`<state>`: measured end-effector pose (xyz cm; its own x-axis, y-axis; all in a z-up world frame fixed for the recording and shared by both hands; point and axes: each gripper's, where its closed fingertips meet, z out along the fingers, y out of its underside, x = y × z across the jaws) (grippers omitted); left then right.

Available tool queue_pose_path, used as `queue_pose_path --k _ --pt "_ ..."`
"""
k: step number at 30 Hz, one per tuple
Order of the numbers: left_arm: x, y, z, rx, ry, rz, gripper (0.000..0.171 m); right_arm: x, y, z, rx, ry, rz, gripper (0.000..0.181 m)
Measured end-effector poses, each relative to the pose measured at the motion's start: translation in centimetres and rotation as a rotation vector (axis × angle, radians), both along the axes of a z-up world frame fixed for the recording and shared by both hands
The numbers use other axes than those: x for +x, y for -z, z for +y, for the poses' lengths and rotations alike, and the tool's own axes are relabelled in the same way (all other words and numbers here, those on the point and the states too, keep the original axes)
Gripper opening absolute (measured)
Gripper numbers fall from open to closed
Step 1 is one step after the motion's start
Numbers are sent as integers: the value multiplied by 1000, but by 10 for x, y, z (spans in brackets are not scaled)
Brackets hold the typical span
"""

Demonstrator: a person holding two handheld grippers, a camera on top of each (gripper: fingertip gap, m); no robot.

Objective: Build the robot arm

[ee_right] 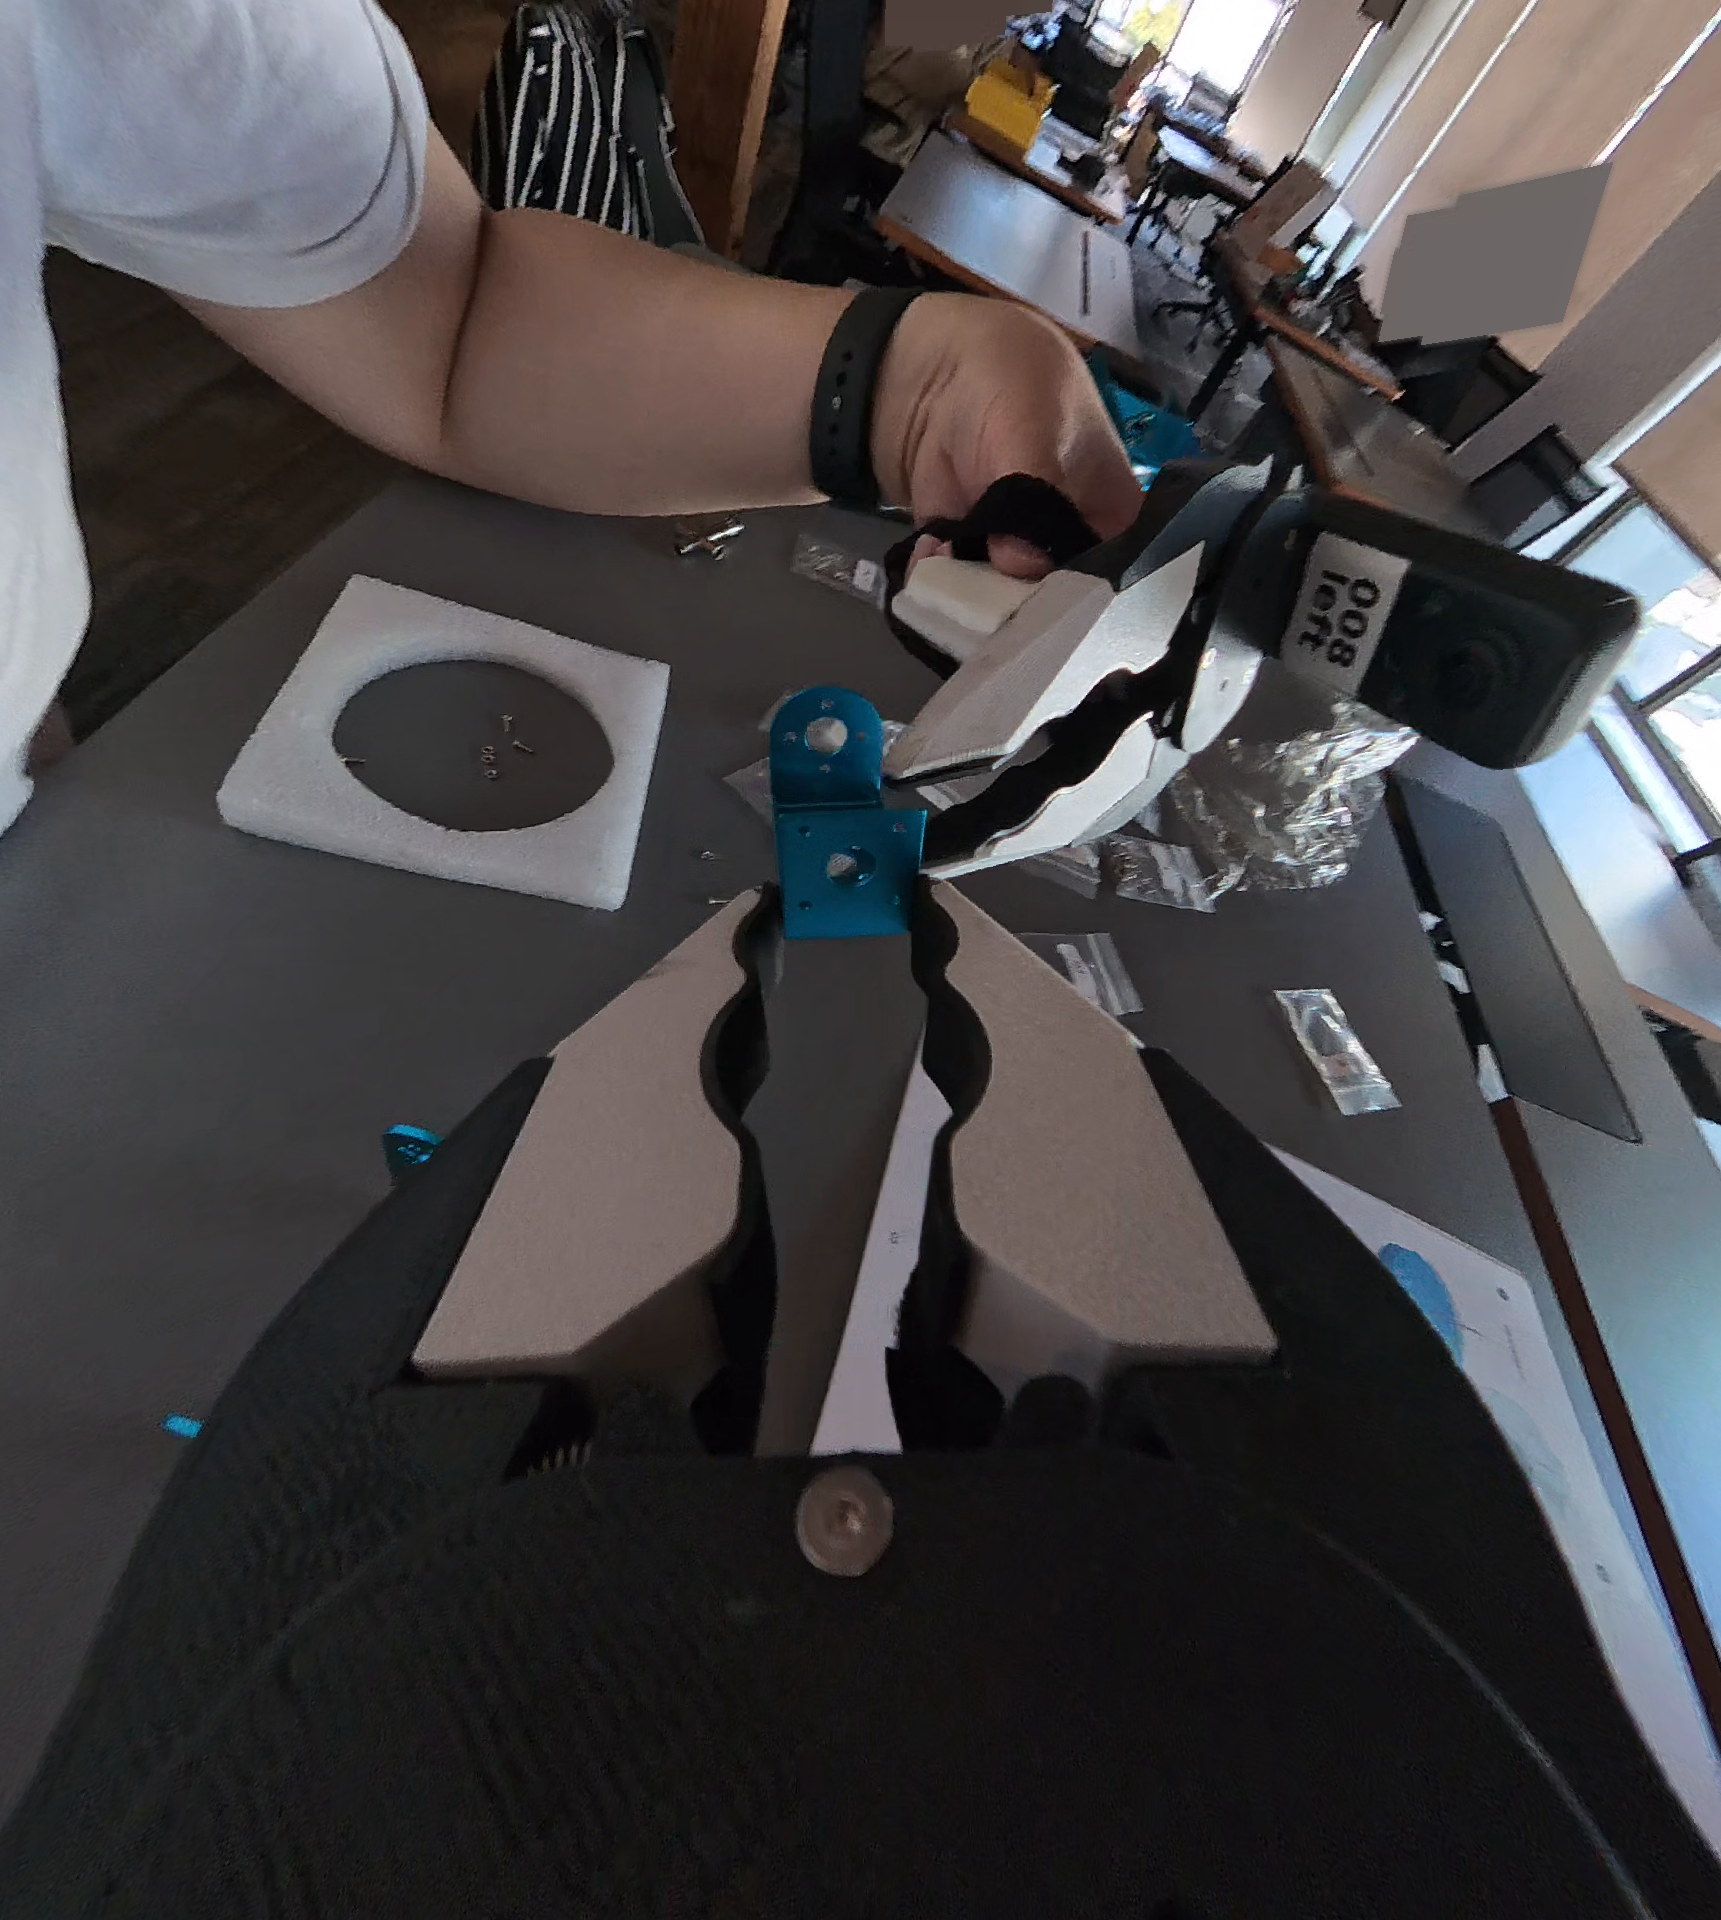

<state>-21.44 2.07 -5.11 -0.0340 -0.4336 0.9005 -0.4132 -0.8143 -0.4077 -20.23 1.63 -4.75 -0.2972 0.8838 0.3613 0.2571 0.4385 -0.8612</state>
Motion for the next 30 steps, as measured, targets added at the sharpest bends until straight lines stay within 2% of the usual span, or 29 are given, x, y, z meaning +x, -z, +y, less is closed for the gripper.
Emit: queue_pose_path --k 3,5,9,11,15,17,21,25,26,28,30 --pt "-1 -2 4 -30 -21 -29 27 0 -11 3 100 39 86 24" --pt "2 -5 -4 -78 19 -62 32 0 -17 -1 192 40 124 23" --pt "11 -13 -23 -109 119 -138 29 -2 -19 -14 412 34 147 23" --pt "15 -23 -32 -161 177 -206 20 -4 -22 -23 542 17 186 23" --pt "16 -26 -36 -237 212 -253 27 -4 -33 -27 866 75 290 23" --pt "15 -26 -36 -269 222 -269 29 -3 -34 -26 973 101 315 23" --pt "13 -27 -33 -308 217 -292 48 -1 -31 -21 1037 130 330 23" --pt "16 -14 -48 -230 263 -202 61 -2 -22 -17 1056 128 295 23" --pt "15 -14 -52 -225 289 -194 56 -3 -19 -18 1061 122 283 23" --pt "15 -19 -54 -222 309 -219 27 -5 -15 -19 1071 112 276 23" --pt "16 -16 -51 -223 292 -206 26 -5 -13 -17 1085 117 273 23"
